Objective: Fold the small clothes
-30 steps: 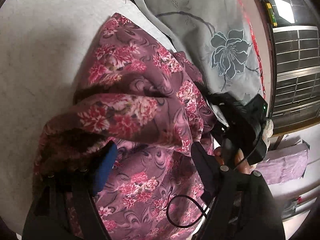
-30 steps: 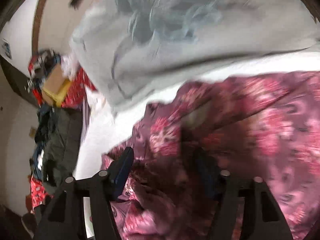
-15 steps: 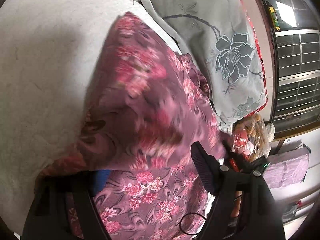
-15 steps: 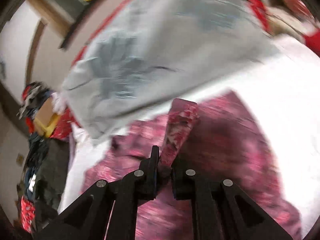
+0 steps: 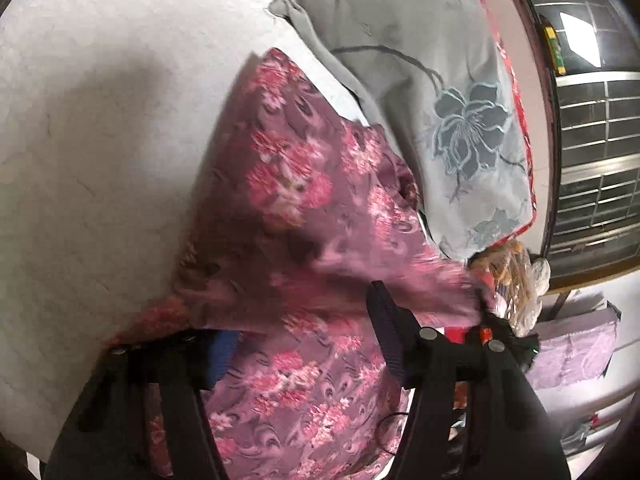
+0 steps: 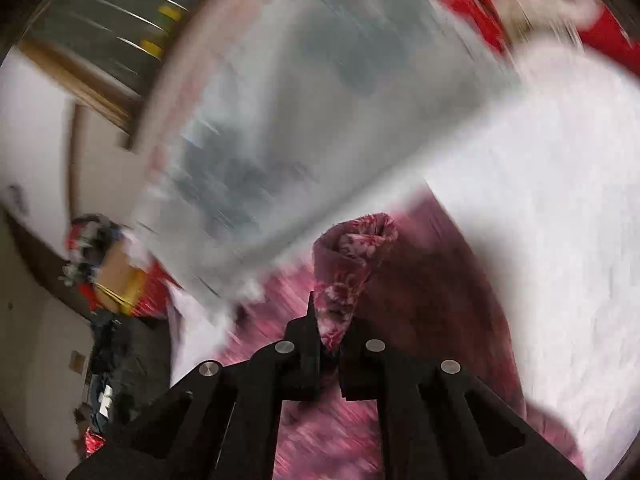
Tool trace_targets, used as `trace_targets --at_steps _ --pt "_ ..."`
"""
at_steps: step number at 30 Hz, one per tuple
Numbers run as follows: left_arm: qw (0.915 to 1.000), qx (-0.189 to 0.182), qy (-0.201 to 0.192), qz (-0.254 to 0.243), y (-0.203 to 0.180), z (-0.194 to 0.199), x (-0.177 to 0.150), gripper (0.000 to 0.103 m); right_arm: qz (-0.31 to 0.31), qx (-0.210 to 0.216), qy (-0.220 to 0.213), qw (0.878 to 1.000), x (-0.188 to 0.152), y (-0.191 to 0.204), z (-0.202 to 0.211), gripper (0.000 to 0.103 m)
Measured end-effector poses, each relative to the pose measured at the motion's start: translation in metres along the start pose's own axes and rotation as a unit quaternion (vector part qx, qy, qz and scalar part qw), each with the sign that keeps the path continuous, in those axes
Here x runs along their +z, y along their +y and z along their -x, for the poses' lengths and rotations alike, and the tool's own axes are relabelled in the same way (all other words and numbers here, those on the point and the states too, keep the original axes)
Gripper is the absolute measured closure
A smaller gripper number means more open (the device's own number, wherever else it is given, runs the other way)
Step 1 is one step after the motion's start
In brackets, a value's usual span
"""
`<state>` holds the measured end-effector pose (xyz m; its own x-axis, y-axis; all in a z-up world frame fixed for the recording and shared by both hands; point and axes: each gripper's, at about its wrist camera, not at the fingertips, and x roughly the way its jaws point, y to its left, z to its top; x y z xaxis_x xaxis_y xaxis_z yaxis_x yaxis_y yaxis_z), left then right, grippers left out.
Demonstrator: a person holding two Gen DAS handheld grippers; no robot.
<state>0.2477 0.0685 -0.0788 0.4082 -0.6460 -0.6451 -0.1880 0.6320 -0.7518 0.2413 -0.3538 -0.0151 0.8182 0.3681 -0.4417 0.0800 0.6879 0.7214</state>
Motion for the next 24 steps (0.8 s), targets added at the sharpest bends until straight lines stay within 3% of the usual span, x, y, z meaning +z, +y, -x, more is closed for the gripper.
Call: trace_targets --at_steps 1,3,4,5,7,8,9,12,13,15,16,17,20,22,24 --pt "0.9999 0.009 0.008 0.004 0.003 -0.005 0.002 0.052 0.001 -0.006 -0.003 1.0 0.003 -0.002 -0.001 0.098" --pt "0.9993 0.028 0.023 0.004 0.007 -0.015 0.002 0.058 0.015 -0.076 0.037 0.996 -0.001 -0.017 -0.02 0.097" --pt "0.9987 0.043 0.024 -0.005 0.005 -0.017 0.0 0.064 0.026 -0.12 0.075 0.99 -0.007 -0.026 -0.033 0.097" --pt "0.998 0.053 0.026 -0.024 0.001 -0.015 -0.003 0.065 0.035 -0.17 0.125 0.977 -0.017 -0.037 -0.046 0.097" --pt "0.996 0.064 0.038 -0.051 -0.004 -0.008 -0.011 0.065 0.042 -0.158 0.107 0.981 -0.023 -0.038 -0.033 0.096" --pt "0.9954 0.062 0.041 -0.061 -0.007 -0.003 -0.017 0.065 0.045 -0.163 0.089 0.982 -0.022 -0.032 -0.018 0.086" --pt "0.9949 0.056 0.043 -0.072 -0.009 0.001 -0.023 0.064 0.049 -0.158 0.075 0.983 -0.02 -0.027 -0.007 0.086" --pt "0.9914 0.068 0.027 -0.108 -0.019 0.007 -0.039 0.047 0.065 -0.109 0.019 0.992 -0.024 -0.015 0.025 0.085" --pt "0.9898 0.083 0.023 -0.114 -0.02 0.003 -0.041 0.044 0.064 -0.104 0.025 0.992 -0.026 -0.017 0.024 0.085" --pt "0.9849 0.127 0.038 -0.112 -0.015 -0.018 -0.043 0.044 0.057 -0.127 0.109 0.984 -0.041 -0.034 0.001 0.079" --pt "0.9836 0.134 0.033 -0.116 -0.018 -0.02 -0.045 0.044 0.055 -0.16 0.156 0.973 -0.049 -0.045 -0.013 0.08" --pt "0.9826 0.138 0.031 -0.12 -0.023 -0.017 -0.046 0.044 0.063 -0.156 0.134 0.977 -0.047 -0.042 -0.007 0.089" --pt "0.9844 0.119 0.044 -0.122 -0.028 0.006 -0.051 0.044 0.04 -0.155 0.158 0.974 -0.033 -0.033 0.01 0.086" --pt "0.9859 0.112 0.04 -0.118 -0.023 0.026 -0.054 0.044 0.061 -0.157 0.169 0.971 -0.03 -0.025 0.026 0.082" --pt "0.9869 0.117 0.024 -0.109 -0.011 0.051 -0.057 0.044 0.095 -0.16 0.179 0.966 -0.029 -0.018 0.05 0.072"
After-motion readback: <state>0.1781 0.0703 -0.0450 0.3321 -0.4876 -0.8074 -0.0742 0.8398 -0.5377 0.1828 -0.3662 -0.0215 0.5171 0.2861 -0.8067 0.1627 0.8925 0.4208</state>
